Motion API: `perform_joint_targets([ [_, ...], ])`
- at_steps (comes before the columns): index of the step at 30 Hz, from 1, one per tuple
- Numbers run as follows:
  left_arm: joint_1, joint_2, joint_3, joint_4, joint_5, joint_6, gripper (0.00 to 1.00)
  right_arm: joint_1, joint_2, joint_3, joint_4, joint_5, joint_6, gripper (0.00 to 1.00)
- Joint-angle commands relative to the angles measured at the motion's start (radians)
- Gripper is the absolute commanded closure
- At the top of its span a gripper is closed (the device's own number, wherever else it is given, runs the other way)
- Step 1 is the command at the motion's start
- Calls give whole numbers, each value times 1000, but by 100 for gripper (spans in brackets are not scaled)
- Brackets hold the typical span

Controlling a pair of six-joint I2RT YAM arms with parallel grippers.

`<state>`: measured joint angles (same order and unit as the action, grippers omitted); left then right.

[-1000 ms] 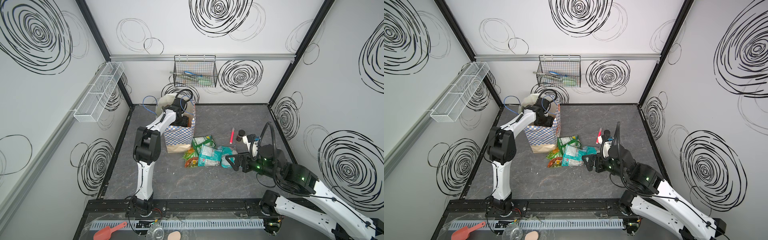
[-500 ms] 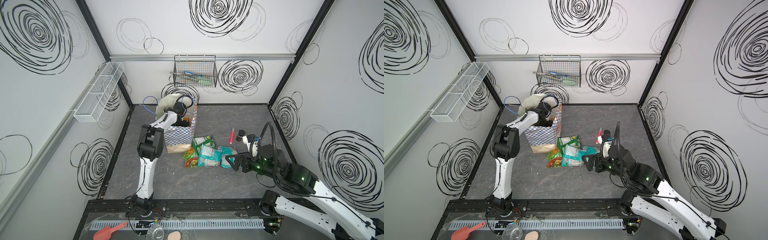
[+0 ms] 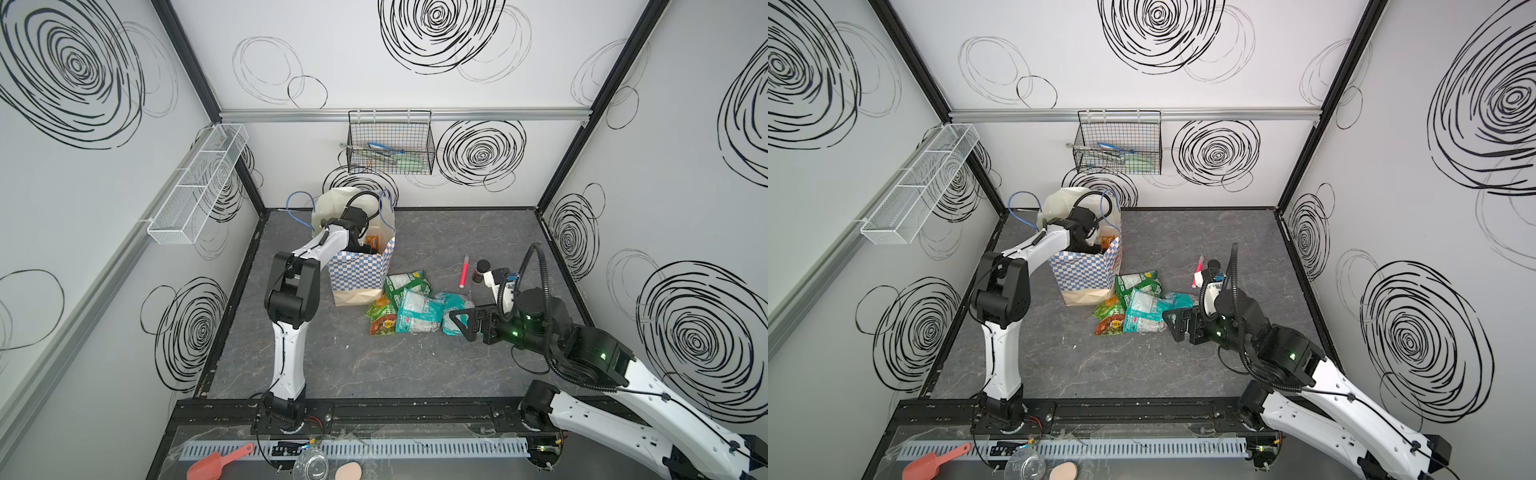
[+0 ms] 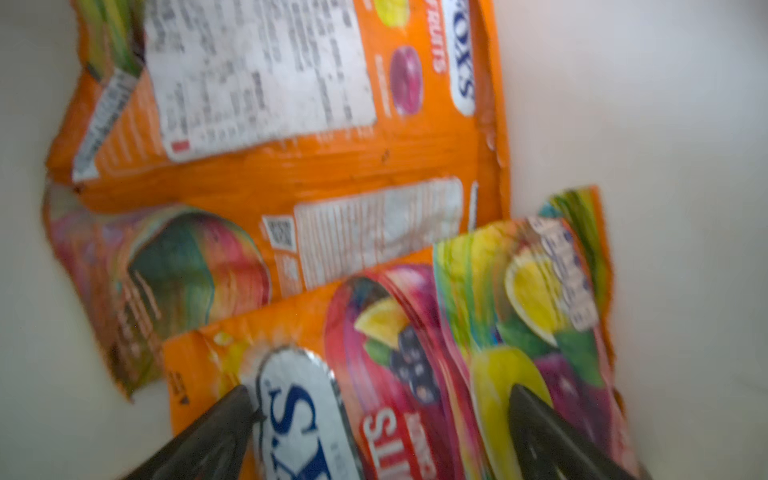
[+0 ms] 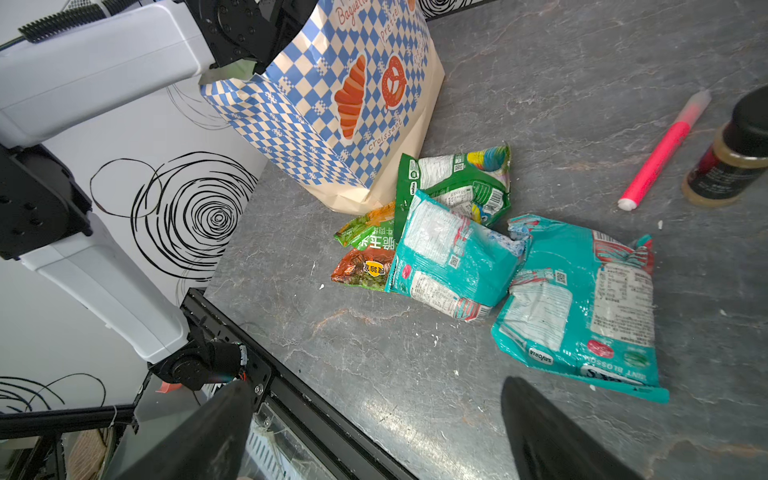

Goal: Take the snacks out of the paper bag
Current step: 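Grasp the orange Fox's fruits candy packet inside the bag with the left gripper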

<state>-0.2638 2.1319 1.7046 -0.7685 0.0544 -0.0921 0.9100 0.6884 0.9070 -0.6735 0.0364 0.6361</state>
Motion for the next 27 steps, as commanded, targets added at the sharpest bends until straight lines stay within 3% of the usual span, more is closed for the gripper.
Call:
perform_joint_targets([
  [1,-1,-74,-60,-23,47,-7,1,2,0,11,18,2,13,3],
  [10,2,-31,-162,24,106,-12,4,3,4,1,34,-7,13,3],
  [19,-4,134,-41,-75,68,15,4,1,-10,0,32,-3,18,3],
  [25,-4,166,-19,-96,45,19,1,2,-18,1,29,-1,19,3],
  [27,-4,163,-19,-92,47,20,14,2,-16,4,33,-1,16,3],
])
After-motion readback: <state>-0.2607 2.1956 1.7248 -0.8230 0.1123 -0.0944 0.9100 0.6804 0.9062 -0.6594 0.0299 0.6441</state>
